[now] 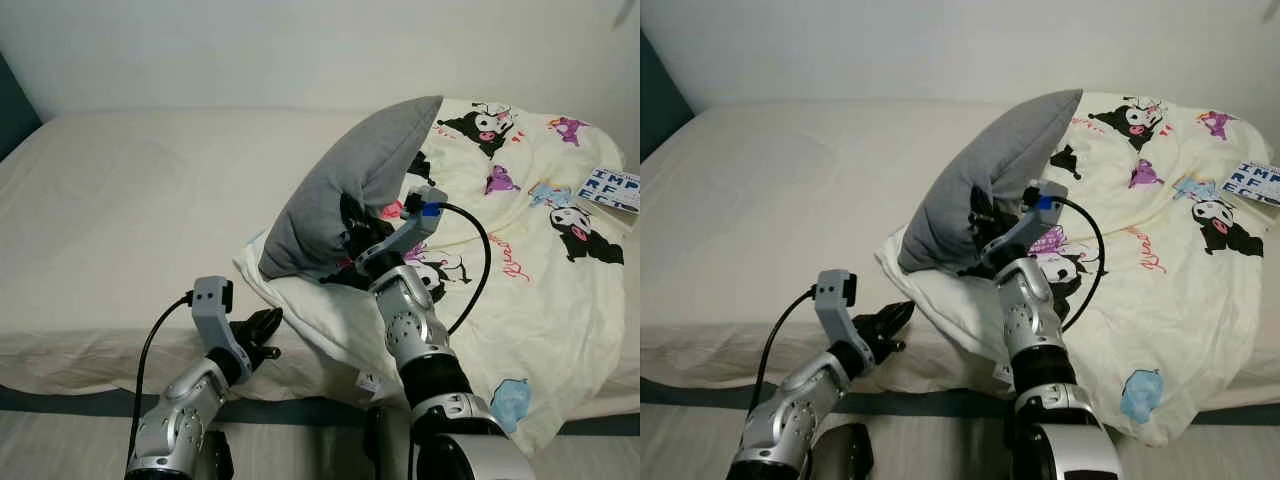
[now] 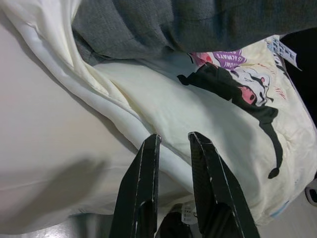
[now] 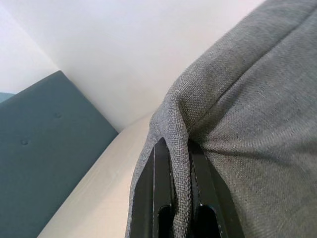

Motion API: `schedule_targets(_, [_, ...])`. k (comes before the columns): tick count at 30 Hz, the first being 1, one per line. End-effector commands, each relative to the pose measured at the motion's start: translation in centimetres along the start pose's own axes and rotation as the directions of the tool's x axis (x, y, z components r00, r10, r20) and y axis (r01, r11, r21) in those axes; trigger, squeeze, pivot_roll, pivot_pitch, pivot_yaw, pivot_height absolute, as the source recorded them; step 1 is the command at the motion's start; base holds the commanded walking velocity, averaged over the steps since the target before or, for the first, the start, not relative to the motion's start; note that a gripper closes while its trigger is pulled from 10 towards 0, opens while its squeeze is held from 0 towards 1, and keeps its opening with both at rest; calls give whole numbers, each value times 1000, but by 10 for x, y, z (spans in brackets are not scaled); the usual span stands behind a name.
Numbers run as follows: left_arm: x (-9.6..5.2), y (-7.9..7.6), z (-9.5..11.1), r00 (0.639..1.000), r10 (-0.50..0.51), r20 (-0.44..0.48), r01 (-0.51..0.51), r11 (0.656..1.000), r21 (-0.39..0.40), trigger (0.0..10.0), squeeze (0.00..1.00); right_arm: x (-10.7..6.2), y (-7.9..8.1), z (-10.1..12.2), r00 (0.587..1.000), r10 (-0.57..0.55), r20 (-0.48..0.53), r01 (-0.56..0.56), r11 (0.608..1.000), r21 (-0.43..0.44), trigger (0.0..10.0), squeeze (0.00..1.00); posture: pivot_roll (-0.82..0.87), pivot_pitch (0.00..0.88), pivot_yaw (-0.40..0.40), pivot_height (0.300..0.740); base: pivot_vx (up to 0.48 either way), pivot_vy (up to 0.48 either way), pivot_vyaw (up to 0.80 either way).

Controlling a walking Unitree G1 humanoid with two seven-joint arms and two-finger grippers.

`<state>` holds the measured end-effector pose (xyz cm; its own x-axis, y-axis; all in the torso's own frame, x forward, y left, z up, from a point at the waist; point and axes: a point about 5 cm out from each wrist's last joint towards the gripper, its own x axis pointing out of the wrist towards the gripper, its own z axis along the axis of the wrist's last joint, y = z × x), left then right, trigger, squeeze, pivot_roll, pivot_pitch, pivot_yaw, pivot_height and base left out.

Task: Clean up the room

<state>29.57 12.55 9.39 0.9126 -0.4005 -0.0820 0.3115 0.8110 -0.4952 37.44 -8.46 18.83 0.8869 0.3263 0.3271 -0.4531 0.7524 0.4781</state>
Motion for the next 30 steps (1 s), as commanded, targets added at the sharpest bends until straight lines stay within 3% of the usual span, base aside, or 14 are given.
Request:
schedule_targets(1, [-2,1,-1,1000,6,-2,-6,1000,-23,10000,0,4,38,-25,996,83,-33,-80,993,84,0,0,48,185,-30,578,0,0,0])
schedule_targets(3, [-2,2,0,1000,7,-1,-8,1000,-15,10000,0,10,46,-9,997,68,45,-72,994,83,0,0,46,186,-28,578,0,0,0])
schedule_targets(8, [-1,2,0,1000,7,1,-7,1000,-6,10000,0,18,55,13,991,65,119,-76,993,93,0,0,42,183,-27,578,0,0,0])
schedule_targets(9, [-1,2,0,1000,7,1,-7,1000,-6,10000,0,18,55,13,991,65,119,-76,993,93,0,0,42,183,-27,578,0,0,0])
schedule_targets(11, [-1,3,1,1000,5,0,-5,1000,-7,10000,0,19,73,8,988,141,68,-147,984,99,0,0,39,180,-26,578,0,0,0])
schedule_targets(13, [-1,3,1,1000,5,0,-5,1000,-7,10000,0,19,73,8,988,141,68,-147,984,99,0,0,39,180,-26,578,0,0,0])
schedule_targets(15, [0,3,1,1000,6,-4,-6,1000,-6,10000,0,12,89,-9,974,224,-37,-221,973,68,0,0,42,177,-29,578,0,0,0])
schedule_targets(19, [-1,5,2,1000,12,-2,-12,1000,-4,10000,0,4,98,-21,963,260,-75,-258,965,37,0,0,44,176,-31,578,0,0,0])
schedule_targets(30, [-2,12,8,1000,27,12,-27,1000,12,10000,0,9,109,4,970,235,64,-237,971,23,0,0,46,162,-28,578,0,0,0])
